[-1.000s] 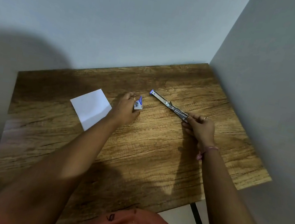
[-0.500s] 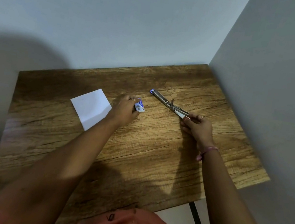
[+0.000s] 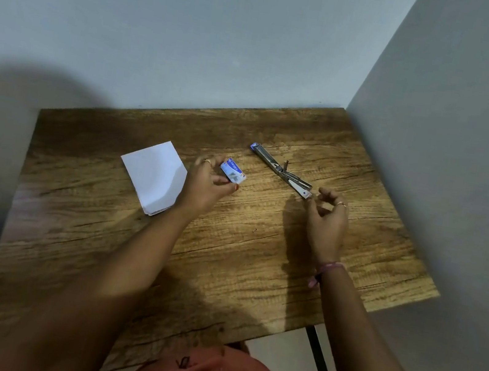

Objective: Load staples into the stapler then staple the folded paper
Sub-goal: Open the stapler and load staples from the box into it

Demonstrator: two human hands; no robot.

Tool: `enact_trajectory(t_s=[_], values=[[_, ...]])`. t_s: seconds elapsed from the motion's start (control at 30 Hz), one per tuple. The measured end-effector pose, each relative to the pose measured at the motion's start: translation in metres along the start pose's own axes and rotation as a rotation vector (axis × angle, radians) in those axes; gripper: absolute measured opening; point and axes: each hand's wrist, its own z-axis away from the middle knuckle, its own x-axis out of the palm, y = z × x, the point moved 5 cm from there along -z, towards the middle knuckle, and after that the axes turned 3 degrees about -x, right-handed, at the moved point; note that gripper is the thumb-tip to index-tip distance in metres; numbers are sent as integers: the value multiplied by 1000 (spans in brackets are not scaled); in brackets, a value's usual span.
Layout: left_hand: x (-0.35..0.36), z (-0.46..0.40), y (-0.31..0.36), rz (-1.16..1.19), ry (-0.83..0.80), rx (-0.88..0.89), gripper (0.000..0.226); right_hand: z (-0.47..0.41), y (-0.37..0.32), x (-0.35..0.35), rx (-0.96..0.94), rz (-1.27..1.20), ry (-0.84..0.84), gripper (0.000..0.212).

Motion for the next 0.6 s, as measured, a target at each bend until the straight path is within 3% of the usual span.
enact_trajectory(t_s=[0.13,0.27,0.4,0.6], values=[[5,14,4,171,-17,-30,69,18,-23,23,-42,-152,-302,13],[8,23,9,278,12,-30,73,35,-45,49,62,-396,-608,10],[11,31,15,260,32,3,73,46,-56,60,140,-550,-647,4],[9,47,22,231,7,37,65,50,-62,51,155,-548,-594,7]])
